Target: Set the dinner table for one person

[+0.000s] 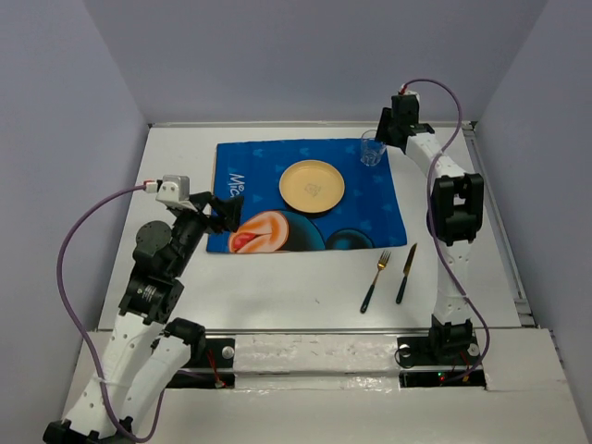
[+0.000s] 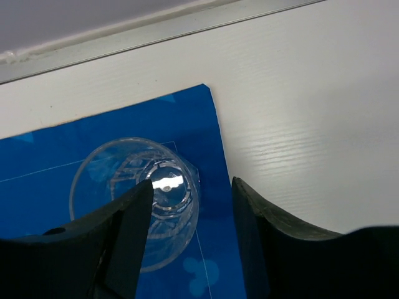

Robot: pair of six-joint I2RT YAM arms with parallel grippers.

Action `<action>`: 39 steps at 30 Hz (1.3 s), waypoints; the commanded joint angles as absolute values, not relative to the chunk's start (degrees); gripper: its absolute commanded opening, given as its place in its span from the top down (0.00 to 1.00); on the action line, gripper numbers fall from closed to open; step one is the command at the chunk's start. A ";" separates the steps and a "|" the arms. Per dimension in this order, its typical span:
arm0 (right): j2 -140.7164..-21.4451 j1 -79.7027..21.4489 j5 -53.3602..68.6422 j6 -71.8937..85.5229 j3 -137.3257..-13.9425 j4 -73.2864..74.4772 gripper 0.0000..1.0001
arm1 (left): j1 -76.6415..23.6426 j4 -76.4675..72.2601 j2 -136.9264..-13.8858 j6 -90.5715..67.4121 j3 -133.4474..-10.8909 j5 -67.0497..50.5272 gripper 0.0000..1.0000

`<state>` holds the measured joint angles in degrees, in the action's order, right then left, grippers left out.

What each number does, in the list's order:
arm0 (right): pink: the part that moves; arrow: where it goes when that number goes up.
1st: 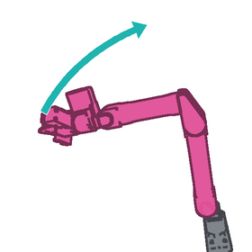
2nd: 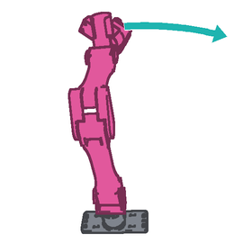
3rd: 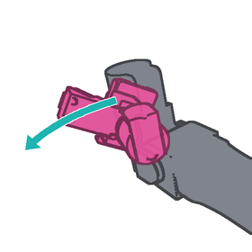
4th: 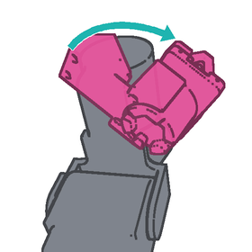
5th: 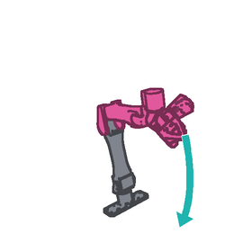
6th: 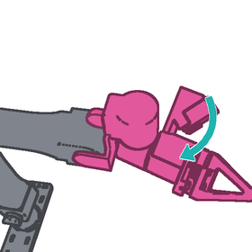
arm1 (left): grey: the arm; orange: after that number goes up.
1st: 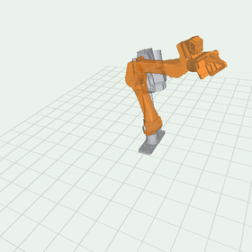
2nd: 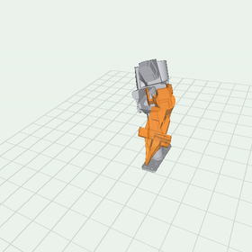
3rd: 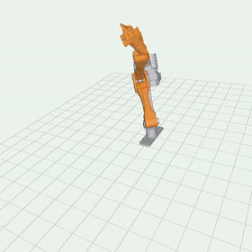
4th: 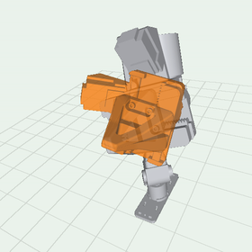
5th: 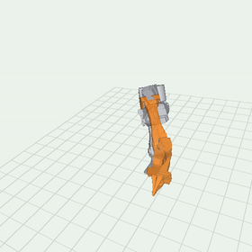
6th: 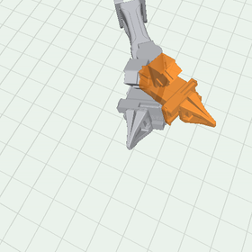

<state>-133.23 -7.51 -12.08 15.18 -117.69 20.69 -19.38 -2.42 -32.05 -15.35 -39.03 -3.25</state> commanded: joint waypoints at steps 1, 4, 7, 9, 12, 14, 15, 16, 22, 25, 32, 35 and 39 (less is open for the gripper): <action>-122.18 -6.94 -9.86 16.16 -118.57 21.18 0.38 | -20.12 -4.57 -35.32 -16.26 -42.53 -8.52 0.01; -114.37 -6.94 -6.78 18.89 -112.43 20.92 0.37 | -23.10 -4.75 -37.43 -17.31 -43.07 -7.65 0.01; -103.68 -6.94 -2.91 24.50 -97.38 14.28 0.37 | -29.25 -5.27 -39.98 -19.51 -42.54 -5.20 0.01; -97.68 -6.94 -0.54 26.36 -88.02 9.60 0.37 | -36.19 -5.89 -41.39 -21.26 -41.67 -2.21 0.01; -87.21 -6.94 4.73 29.26 -73.16 4.05 0.39 | -47.78 -9.30 -46.56 -23.37 -38.86 6.92 0.02; -80.03 -6.94 5.88 29.88 -64.92 1.86 0.40 | -53.67 -11.94 -49.56 -24.25 -37.71 12.64 0.03; -77.72 -6.94 6.06 29.80 -62.69 1.85 0.41 | -59.18 -13.78 -51.48 -24.87 -37.53 14.57 0.06; -75.52 -6.94 6.41 29.62 -60.58 1.58 0.41 | -61.59 -14.58 -56.03 -25.13 -37.70 17.37 0.07; -59.87 -6.94 8.35 31.11 -46.33 2.11 0.43 | -74.25 -18.28 -77.20 -25.85 -44.02 23.28 0.10; -54.34 -6.94 7.74 30.94 -42.47 3.94 0.43 | -76.63 -16.53 -85.39 -25.14 -49.19 25.39 0.14; -46.76 -6.94 6.42 30.41 -38.68 6.94 0.44 | -77.34 -14.59 -96.58 -23.99 -56.33 22.50 0.11; -45.97 -6.94 6.59 30.32 -38.41 7.21 0.44 | -78.39 -13.28 -101.23 -23.64 -59.14 22.84 0.11; -46.58 -6.94 7.91 30.50 -38.06 7.12 0.44 | -79.28 -12.57 -105.64 -22.59 -62.65 23.29 0.12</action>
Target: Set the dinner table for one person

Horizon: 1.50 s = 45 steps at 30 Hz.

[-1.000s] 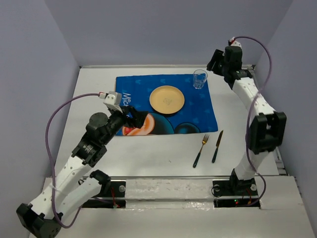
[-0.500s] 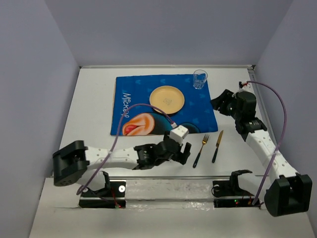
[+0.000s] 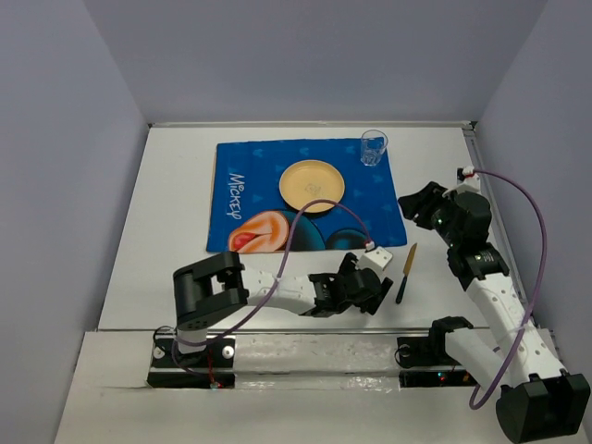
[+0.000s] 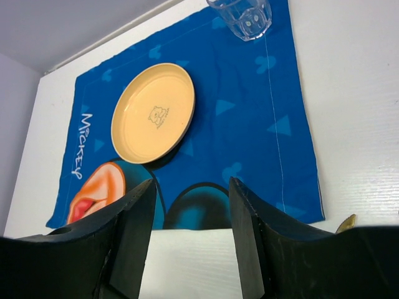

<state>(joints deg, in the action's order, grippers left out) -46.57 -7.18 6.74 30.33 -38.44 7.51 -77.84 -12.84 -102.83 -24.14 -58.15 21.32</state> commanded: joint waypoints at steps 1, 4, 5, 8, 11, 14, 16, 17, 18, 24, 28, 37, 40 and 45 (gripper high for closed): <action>-46.67 -6.94 8.69 30.59 -37.97 7.03 0.44 | -79.36 -12.31 -107.21 -21.98 -63.36 23.38 0.12; -46.32 -6.94 9.23 30.76 -37.44 6.50 0.44 | -79.37 -11.34 -109.15 -21.45 -64.68 23.64 0.22; -46.14 -6.94 9.14 30.85 -37.35 6.42 0.44 | -79.37 -11.25 -110.03 -21.36 -65.21 23.47 0.26; -45.62 -6.94 9.14 30.85 -36.83 6.15 0.45 | -79.45 -10.99 -111.79 -21.36 -65.57 23.29 0.50; -45.53 -6.94 8.97 30.67 -36.74 6.07 0.45 | -79.72 -10.55 -113.11 -21.62 -65.57 23.73 0.64; -44.92 -6.94 8.70 30.76 -36.56 6.15 0.45 | -80.33 -9.93 -113.38 -21.53 -65.30 25.13 0.81; -44.13 -6.94 8.09 30.50 -36.65 6.24 0.45 | -80.77 -9.58 -111.64 -21.97 -64.34 27.93 1.00; -44.12 -6.94 7.91 30.59 -36.65 6.41 0.45 | -80.86 -9.58 -110.49 -22.23 -63.73 28.91 1.00; -43.51 -6.94 7.74 30.59 -36.82 6.50 0.45 | -80.95 -9.75 -109.09 -22.32 -62.94 29.70 1.00; -42.11 -6.94 5.54 28.83 -38.67 8.96 0.45 | -79.11 -9.58 -94.07 -21.53 -56.87 36.47 1.00; -40.52 -6.94 5.36 27.86 -39.46 9.67 0.45 | -73.40 -8.36 -82.64 -21.53 -51.69 35.78 1.00; -42.62 -6.94 10.28 28.39 -37.97 8.53 0.45 | -43.44 -7.47 -65.21 -18.20 -43.50 30.76 1.00; -44.03 -6.94 13.09 28.48 -37.97 8.53 0.45 | -34.76 -11.58 -68.63 -17.58 -43.86 27.61 1.00; -43.16 -6.94 15.47 30.15 -34.81 7.65 0.45 | -26.99 -17.05 -78.38 -17.84 -46.66 22.07 1.00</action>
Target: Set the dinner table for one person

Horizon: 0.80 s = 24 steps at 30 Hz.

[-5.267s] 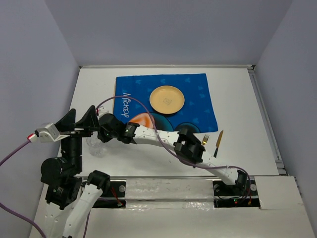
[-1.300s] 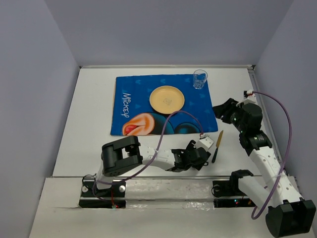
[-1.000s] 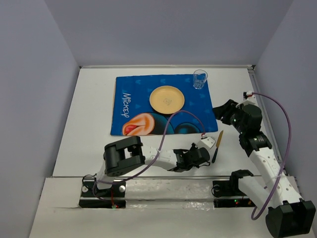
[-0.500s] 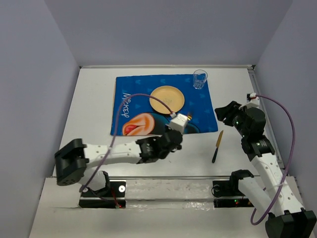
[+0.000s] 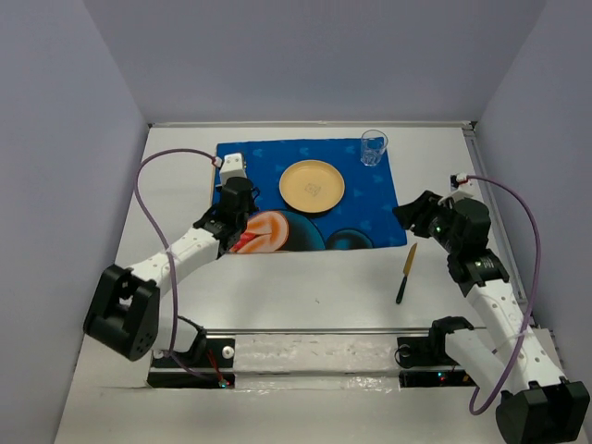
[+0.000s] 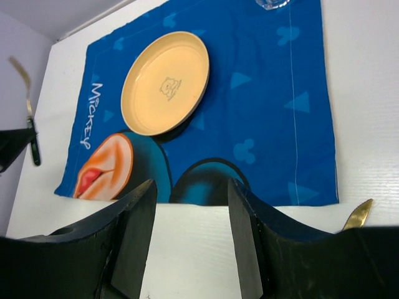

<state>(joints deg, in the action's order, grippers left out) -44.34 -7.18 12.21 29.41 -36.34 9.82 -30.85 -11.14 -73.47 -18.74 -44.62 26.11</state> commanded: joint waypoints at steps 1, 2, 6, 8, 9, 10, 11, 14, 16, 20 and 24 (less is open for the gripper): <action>-42.98 -6.94 15.73 30.23 -34.80 7.65 0.45 | -26.55 -17.14 -79.96 -17.93 -47.19 21.80 1.00; -42.89 -6.94 16.34 30.32 -34.46 7.65 0.45 | -26.02 -17.40 -82.59 -17.41 -47.98 21.88 1.00; -42.36 -6.94 17.40 30.85 -34.01 7.65 0.45 | -25.49 -19.07 -86.92 -16.17 -48.34 22.33 1.00; -42.45 -6.94 17.75 31.03 -33.23 6.77 0.45 | -25.22 -19.86 -88.94 -15.82 -48.52 20.92 1.00; -42.63 -6.94 17.84 31.11 -32.96 6.59 0.45 | -25.22 -20.30 -89.47 -15.56 -48.60 20.57 1.00; -42.97 -6.94 18.19 31.03 -32.61 6.33 0.45 | -25.31 -20.56 -90.69 -14.77 -49.13 19.35 1.00; -42.98 -6.94 18.45 31.03 -32.61 6.24 0.45 | -25.31 -20.57 -91.31 -14.33 -49.48 18.99 1.00; -43.50 -6.94 19.94 31.20 -31.91 5.98 0.45 | -25.14 -20.30 -93.33 -13.71 -50.62 18.98 1.00; -43.51 -6.94 20.04 31.29 -31.38 5.71 0.45 | -25.14 -20.30 -95.09 -13.36 -51.67 18.72 0.99; -43.33 -6.94 19.86 31.03 -30.85 6.06 0.45 | -24.96 -19.78 -97.99 -13.36 -53.52 18.28 0.98; -42.80 -6.94 19.78 31.03 -30.06 6.33 0.45 | -24.43 -19.42 -99.84 -13.36 -54.32 18.37 0.96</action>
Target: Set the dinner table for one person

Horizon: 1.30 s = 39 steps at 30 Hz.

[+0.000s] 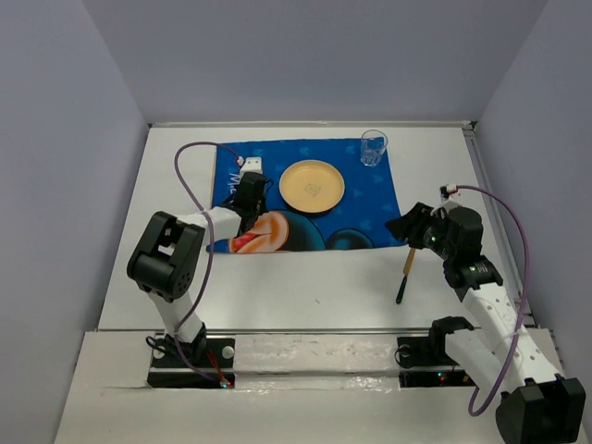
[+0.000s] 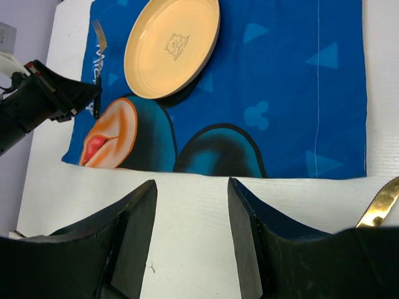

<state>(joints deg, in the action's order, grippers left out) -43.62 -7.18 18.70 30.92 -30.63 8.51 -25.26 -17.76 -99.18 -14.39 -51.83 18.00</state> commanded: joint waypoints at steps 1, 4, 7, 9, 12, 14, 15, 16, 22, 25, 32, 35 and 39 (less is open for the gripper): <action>-42.72 -6.94 19.78 31.03 -29.97 6.42 0.45 | -24.35 -19.42 -100.19 -13.53 -54.40 18.46 0.95; -42.54 -6.94 19.51 31.03 -29.62 6.68 0.45 | -24.08 -19.25 -101.86 -13.54 -54.84 18.11 0.93; -42.63 -6.94 19.60 31.11 -29.88 6.68 0.45 | -23.99 -19.34 -102.83 -13.36 -55.19 18.37 0.89; -43.07 -6.94 20.04 31.29 -30.41 6.68 0.45 | -23.82 -19.51 -102.92 -13.62 -55.28 19.24 0.81; -43.50 -6.94 19.87 31.03 -30.59 6.59 0.45 | -23.56 -19.78 -103.09 -13.88 -55.37 19.51 0.73; -43.59 -6.94 19.51 30.85 -30.59 6.77 0.45 | -23.47 -19.78 -103.36 -14.15 -55.37 19.86 0.71; -43.59 -6.94 19.42 30.85 -30.50 6.85 0.44 | -23.47 -19.69 -103.53 -14.24 -55.55 20.04 0.68; -43.77 -6.94 19.25 30.68 -30.41 7.03 0.44 | -23.55 -19.51 -103.71 -14.50 -55.63 20.47 0.66; -44.12 -6.94 15.83 30.32 -30.67 10.10 0.44 | -23.47 -19.16 -100.65 -16.61 -54.85 21.09 0.28; -44.91 -6.94 15.21 30.58 -30.15 11.95 0.43 | -23.73 -19.16 -96.61 -16.88 -53.70 21.97 0.16; -45.62 -6.94 7.40 34.10 -28.91 21.77 0.44 | -27.94 -18.02 -81.17 -17.84 -52.12 21.98 0.07; -45.70 -6.94 5.63 35.68 -30.06 26.35 0.44 | -32.86 -17.93 -72.44 -18.72 -51.33 21.09 0.01; -47.10 -6.94 4.84 38.58 -29.88 28.47 0.44 | -40.24 -17.14 -62.51 -18.72 -50.19 21.01 0.01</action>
<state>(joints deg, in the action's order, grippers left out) -46.22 -7.18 7.90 35.53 -28.93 23.90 -34.92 -16.05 -70.30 -18.02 -51.99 20.80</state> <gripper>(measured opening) 0.561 0.989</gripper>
